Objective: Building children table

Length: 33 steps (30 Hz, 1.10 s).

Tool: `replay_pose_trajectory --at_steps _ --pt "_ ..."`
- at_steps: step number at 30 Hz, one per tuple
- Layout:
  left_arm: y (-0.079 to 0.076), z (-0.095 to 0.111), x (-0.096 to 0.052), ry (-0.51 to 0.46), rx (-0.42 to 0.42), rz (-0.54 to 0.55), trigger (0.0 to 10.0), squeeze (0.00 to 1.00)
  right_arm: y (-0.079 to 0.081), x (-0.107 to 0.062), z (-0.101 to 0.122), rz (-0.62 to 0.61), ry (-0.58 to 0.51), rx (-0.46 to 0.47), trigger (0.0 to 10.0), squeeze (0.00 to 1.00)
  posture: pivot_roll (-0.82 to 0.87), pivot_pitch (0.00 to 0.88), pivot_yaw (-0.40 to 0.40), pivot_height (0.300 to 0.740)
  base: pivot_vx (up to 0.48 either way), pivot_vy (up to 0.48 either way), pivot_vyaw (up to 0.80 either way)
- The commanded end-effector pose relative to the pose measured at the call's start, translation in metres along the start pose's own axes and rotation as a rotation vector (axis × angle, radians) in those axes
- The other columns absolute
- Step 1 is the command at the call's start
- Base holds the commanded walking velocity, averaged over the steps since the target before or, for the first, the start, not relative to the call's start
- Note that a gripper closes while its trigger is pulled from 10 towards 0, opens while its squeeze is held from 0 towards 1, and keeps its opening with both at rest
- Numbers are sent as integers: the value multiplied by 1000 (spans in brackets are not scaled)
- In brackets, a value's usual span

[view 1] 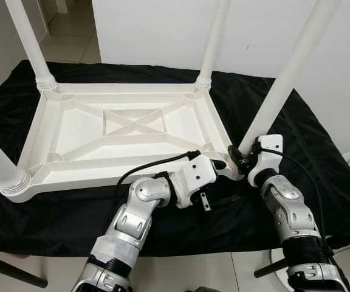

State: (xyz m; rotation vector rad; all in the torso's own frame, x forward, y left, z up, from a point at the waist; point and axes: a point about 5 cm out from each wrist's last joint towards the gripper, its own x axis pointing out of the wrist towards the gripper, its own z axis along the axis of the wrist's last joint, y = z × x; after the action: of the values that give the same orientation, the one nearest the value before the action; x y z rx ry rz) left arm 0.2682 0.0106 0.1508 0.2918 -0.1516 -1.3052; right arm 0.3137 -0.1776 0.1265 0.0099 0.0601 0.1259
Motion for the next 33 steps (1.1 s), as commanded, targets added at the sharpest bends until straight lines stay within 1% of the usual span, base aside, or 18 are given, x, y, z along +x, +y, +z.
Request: replay_pose_trajectory --at_steps 1,3,6,7,8,9,10,12,14,17,21,22,23,27,29,30,33 --pt "6 -1 1 1 -2 153 10000 0 -2 -3 -4 -109 32 7 10000 0 2 0 -76 740 0 0 0" --pt "5 -2 1 1 -2 152 10000 0 5 -4 -4 -160 35 12 10000 0 4 0 -79 740 0 0 0" --pt "6 -2 1 1 -2 153 10000 0 8 -4 -4 -181 35 10 10000 0 4 0 -79 740 0 0 0" --pt "6 -2 1 1 -2 155 10000 0 13 -6 -5 -224 44 1 10000 0 9 0 -84 740 0 0 0" --pt "6 -2 1 1 -2 158 10000 0 17 -8 -6 -287 52 13 10000 0 9 0 -84 740 0 0 0" --pt "6 -2 1 1 -2 158 10000 0 17 -8 -6 -287 52 13 10000 0 9 0 -84 740 0 0 0" --pt "6 -2 1 2 -2 160 10000 0 20 -10 -7 -338 58 7 10000 0 9 0 -84 740 0 0 0" --pt "6 -2 0 3 -3 165 10000 0 24 -17 -9 -414 59 23 10000 0 16 0 -90 740 0 0 0" --pt "6 -2 0 4 -3 166 10000 0 25 -19 -10 -431 60 24 10000 0 16 0 -90 740 0 0 0" --pt "5 -3 -2 7 -5 167 10000 0 31 -22 -12 -453 67 58 10000 0 17 0 -90 740 0 0 0" --pt "5 -3 -2 7 -6 164 10000 0 28 -25 -7 -478 55 45 10000 0 11 0 -87 740 0 0 0" --pt "5 -3 -2 8 -6 163 10000 0 28 -25 -6 -469 44 51 10000 1000 10 0 -86 740 0 0 0" --pt "5 -3 -1 8 -6 163 10000 0 26 -25 -3 -452 18 59 10000 1000 10 0 -86 740 0 0 0" --pt "5 -3 -2 9 -6 164 10000 0 26 -26 -2 -442 9 57 10000 1000 9 0 -85 740 0 0 0" --pt "5 -4 -3 12 -7 164 10000 0 25 -29 -1 -401 -1 52 10000 1000 10 0 -83 740 0 0 0" --pt "5 -4 -3 12 -7 164 10000 0 25 -29 -1 -401 -1 52 10000 1000 10 0 -83 740 0 0 0" --pt "5 -5 -3 13 -8 166 10000 0 15 -35 -7 -340 7 25 10000 1000 8 0 -79 740 0 0 0"
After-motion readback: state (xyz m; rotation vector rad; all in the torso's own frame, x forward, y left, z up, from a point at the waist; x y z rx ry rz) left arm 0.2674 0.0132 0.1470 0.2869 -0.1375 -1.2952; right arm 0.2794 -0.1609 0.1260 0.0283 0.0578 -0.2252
